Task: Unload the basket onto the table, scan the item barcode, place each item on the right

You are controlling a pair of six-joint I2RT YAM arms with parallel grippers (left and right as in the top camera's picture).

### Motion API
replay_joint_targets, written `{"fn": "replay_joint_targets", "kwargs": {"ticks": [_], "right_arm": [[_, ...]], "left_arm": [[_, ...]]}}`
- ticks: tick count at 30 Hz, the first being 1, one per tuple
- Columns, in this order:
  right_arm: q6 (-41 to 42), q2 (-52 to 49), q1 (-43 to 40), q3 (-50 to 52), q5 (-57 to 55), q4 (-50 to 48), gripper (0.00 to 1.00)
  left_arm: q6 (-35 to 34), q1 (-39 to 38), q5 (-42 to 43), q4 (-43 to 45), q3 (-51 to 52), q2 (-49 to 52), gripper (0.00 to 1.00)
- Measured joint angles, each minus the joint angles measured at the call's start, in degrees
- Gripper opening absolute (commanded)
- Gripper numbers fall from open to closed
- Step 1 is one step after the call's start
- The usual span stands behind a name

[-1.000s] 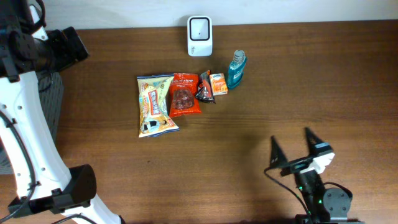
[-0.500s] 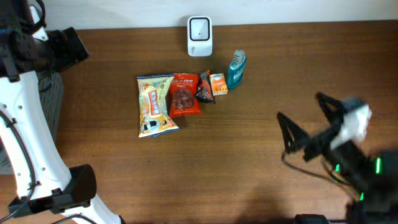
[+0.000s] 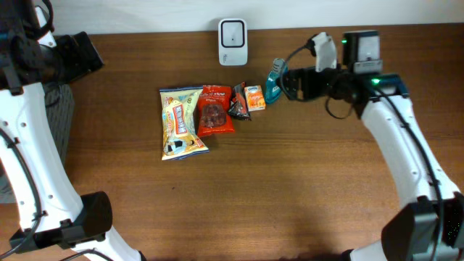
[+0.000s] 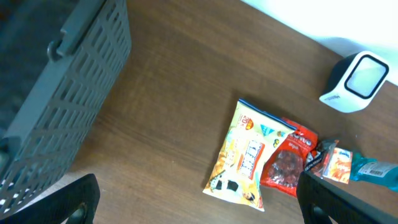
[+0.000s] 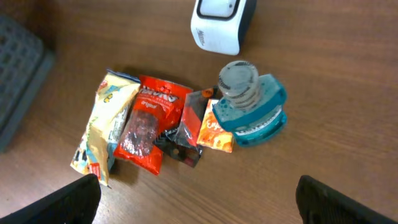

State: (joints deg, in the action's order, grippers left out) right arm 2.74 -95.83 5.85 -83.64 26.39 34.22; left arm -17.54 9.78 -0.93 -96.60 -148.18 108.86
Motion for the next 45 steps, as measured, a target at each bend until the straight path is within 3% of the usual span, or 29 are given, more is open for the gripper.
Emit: {"fn": "replay_joint_targets", "kwargs": {"ticks": [2, 8, 15, 17, 19, 25, 29, 31, 38, 41, 45], "right_arm": [[8.2, -0.9, 3.0, 0.0, -6.2, -6.7, 0.89], [22.3, -3.4, 10.5, -0.1, -26.5, -15.4, 0.82], [32.1, -10.4, 11.5, -0.2, -35.4, -19.8, 0.74], [33.3, -11.9, 11.5, -0.2, -35.8, -21.2, 0.65], [33.8, -13.0, 11.5, -0.2, -36.1, -21.4, 0.64], [33.3, -15.0, 11.5, -0.2, -36.4, -20.1, 0.39], [29.2, -15.0, 11.5, -0.5, -36.9, -17.1, 0.36], [23.5, -15.0, 11.5, -1.3, -36.9, -14.4, 0.28], [8.1, -15.0, 11.5, -6.5, -40.7, 0.4, 0.27], [7.3, -14.9, 12.0, -7.0, -41.6, 3.6, 0.28], [11.0, -14.9, 16.3, -7.4, -44.8, 9.4, 0.38]], "left_arm": [[0.0, 0.0, 0.0, 0.0, 0.0, 0.0, 0.99], [0.0, 0.0, 0.0, -0.1, 0.0, 0.0, 0.99], [0.0, 0.0, 0.0, -0.1, 0.0, 0.0, 0.99], [0.0, 0.0, 0.0, -0.1, 0.0, 0.0, 0.99], [0.0, 0.0, 0.0, -0.1, 0.0, 0.0, 0.99], [0.0, 0.0, 0.0, -0.1, 0.0, 0.0, 0.99], [0.0, 0.0, 0.0, -0.1, 0.0, 0.0, 0.99], [0.0, 0.0, 0.0, -0.1, 0.0, 0.0, 0.99], [0.0, 0.0, 0.0, -0.1, 0.0, 0.0, 0.99], [0.0, 0.0, 0.0, -0.1, 0.0, 0.0, 0.99], [0.0, 0.0, 0.0, -0.1, 0.0, 0.0, 0.99]]}}
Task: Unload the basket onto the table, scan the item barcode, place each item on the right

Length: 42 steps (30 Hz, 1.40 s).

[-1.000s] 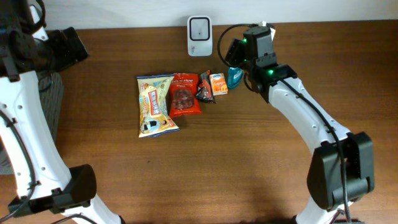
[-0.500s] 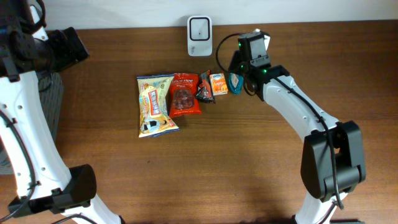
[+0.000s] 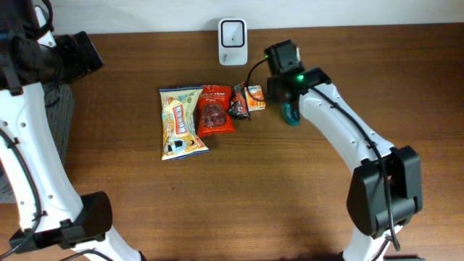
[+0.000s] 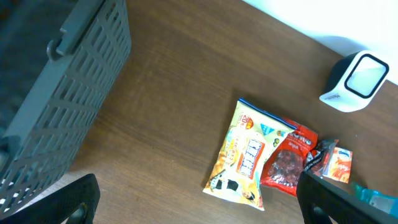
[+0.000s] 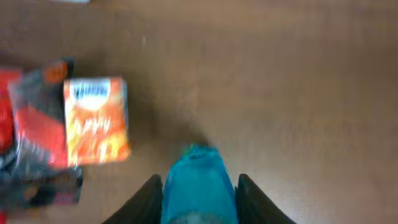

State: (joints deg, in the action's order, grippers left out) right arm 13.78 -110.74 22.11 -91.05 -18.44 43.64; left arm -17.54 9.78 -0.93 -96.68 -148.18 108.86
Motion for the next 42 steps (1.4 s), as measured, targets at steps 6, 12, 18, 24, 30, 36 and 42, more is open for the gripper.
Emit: {"fn": "replay_joint_targets", "kwargs": {"ticks": [6, 12, 18, 24, 30, 36, 42], "right_arm": [[3.4, 0.1, 4.5, 0.0, 3.4, 6.2, 0.41], [6.4, 0.8, 4.6, 2.2, 14.8, 6.1, 0.71], [8.9, 0.7, 5.2, 4.3, 17.3, 6.8, 0.76], [11.8, -1.8, 5.1, 6.6, 24.7, 7.7, 0.99], [12.2, -2.0, 5.0, 6.4, 27.6, 7.8, 0.99], [15.8, -2.0, -3.6, 3.8, 24.5, 5.5, 0.99], [18.4, -3.5, -5.1, 3.8, 22.8, -0.5, 0.99]], "left_arm": [[0.0, 0.0, 0.0, 0.0, 0.0, 0.0, 0.99], [0.0, 0.0, 0.0, 0.0, 0.0, 0.0, 0.99], [0.0, 0.0, 0.0, 0.0, 0.0, 0.0, 0.99], [0.0, 0.0, 0.0, 0.0, 0.0, 0.0, 0.99], [0.0, 0.0, 0.0, 0.0, 0.0, 0.0, 0.99], [0.0, 0.0, 0.0, 0.0, 0.0, 0.0, 0.99], [0.0, 0.0, 0.0, 0.0, 0.0, 0.0, 0.99]]}}
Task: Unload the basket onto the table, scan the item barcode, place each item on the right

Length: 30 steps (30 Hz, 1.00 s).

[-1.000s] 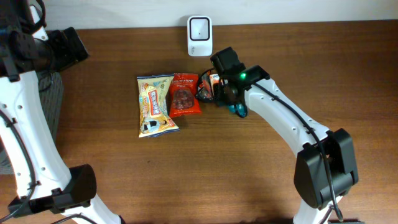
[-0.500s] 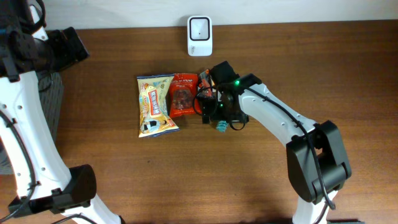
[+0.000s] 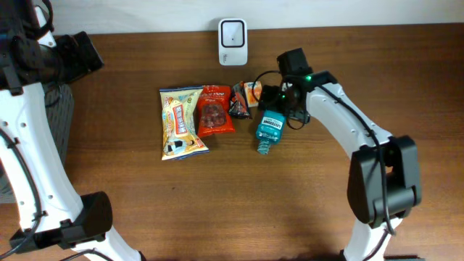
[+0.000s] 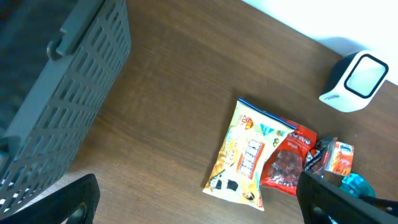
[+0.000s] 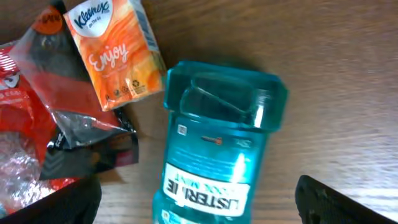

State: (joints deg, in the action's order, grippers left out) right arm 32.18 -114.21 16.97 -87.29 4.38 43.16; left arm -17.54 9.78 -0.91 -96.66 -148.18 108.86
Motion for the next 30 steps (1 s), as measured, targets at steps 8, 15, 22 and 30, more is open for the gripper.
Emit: {"fn": "replay_joint_targets", "kwargs": {"ticks": [8, 15, 22, 30], "right_arm": [[6.3, -5.5, 1.2, 0.0, -0.7, 1.8, 0.97], [8.5, -8.2, 1.2, -0.4, -4.0, -0.5, 0.56], [3.2, -10.0, 1.2, -5.3, -5.4, 1.6, 0.56], [-4.2, -10.5, 1.2, -18.7, -9.1, -1.6, 0.57]], "left_arm": [[0.0, 0.0, 0.0, 0.0, 0.0, 0.0, 0.99], [0.0, 0.0, 0.0, 0.0, 0.0, 0.0, 0.99], [0.0, 0.0, 0.0, 0.0, 0.0, 0.0, 0.99], [0.0, 0.0, 0.0, 0.0, 0.0, 0.0, 0.99]]}}
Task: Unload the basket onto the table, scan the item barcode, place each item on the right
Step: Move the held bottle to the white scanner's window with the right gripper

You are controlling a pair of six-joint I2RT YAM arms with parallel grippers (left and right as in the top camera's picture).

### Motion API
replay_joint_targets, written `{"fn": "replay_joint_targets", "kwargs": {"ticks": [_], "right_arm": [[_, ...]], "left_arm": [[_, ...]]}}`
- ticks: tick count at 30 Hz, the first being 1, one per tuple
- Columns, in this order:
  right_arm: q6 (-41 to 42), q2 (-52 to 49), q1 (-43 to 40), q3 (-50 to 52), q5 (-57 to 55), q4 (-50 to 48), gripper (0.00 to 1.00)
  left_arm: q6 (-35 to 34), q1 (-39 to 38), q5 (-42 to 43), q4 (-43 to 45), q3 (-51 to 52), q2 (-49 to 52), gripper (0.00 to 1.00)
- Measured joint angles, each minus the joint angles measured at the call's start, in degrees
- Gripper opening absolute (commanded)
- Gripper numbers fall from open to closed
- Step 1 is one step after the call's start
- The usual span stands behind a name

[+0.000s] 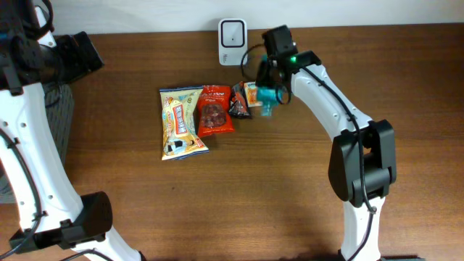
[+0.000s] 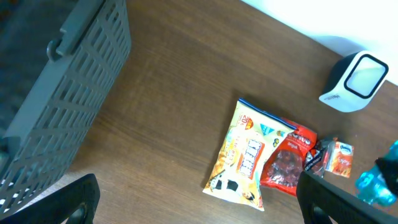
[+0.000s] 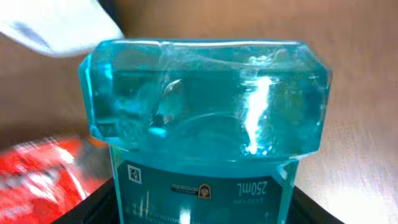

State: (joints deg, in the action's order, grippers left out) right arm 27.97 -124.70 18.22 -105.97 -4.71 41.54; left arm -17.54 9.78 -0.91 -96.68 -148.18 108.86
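A teal mouthwash bottle (image 3: pixel 205 124) fills the right wrist view. My right gripper (image 3: pixel 202 208) is shut on it, label side up, with dark fingers (image 3: pixel 93 205) at both flanks. From overhead the bottle (image 1: pixel 269 95) hangs below the right gripper (image 1: pixel 270 78), just right of the orange tissue pack (image 1: pixel 253 95) and in front of the white scanner (image 1: pixel 233 32). The scanner's edge (image 3: pixel 56 25) shows blurred at top left. My left gripper (image 2: pixel 199 208) is open, high over the table's left end.
A yellow snack bag (image 1: pixel 180 123), a red snack bag (image 1: pixel 215 110) and a dark packet (image 1: pixel 239 106) lie in a row left of the tissue pack. A grey slatted basket (image 2: pixel 56 93) stands off the table's left end.
The bottle lay flat on the table with my right gripper open above it. Now the right gripper is shut on the bottle, nearer the scanner. The left arm has not moved.
The bottle first stood upright beside the tissue pack with my right gripper open near it. Then the gripper was closed around it, further right. Then it lay flat on the table below the snacks, let go. Now it is gripped again in front of the scanner.
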Motion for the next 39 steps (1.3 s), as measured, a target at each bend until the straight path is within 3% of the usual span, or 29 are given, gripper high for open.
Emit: {"fn": "replay_joint_targets", "kwargs": {"ticks": [10, 18, 26, 31, 39], "right_arm": [[5.7, -4.9, 3.0, -0.6, 4.7, -36.1, 0.57], [18.3, -10.5, 3.4, -0.5, 4.0, -50.6, 0.58], [21.6, -10.5, 3.4, -0.5, -2.2, -51.1, 0.58], [24.8, -10.5, 3.6, -0.7, 0.9, -51.0, 0.57], [26.1, -10.6, 3.8, -7.6, -1.0, -40.1, 0.57]], "left_arm": [[0.0, 0.0, 0.0, 0.0, 0.0, 0.0, 0.99], [0.0, 0.0, 0.0, 0.0, 0.0, 0.0, 0.99], [0.0, 0.0, 0.0, 0.0, 0.0, 0.0, 0.99], [0.0, 0.0, 0.0, 0.0, 0.0, 0.0, 0.99], [0.0, 0.0, 0.0, 0.0, 0.0, 0.0, 0.99]]}}
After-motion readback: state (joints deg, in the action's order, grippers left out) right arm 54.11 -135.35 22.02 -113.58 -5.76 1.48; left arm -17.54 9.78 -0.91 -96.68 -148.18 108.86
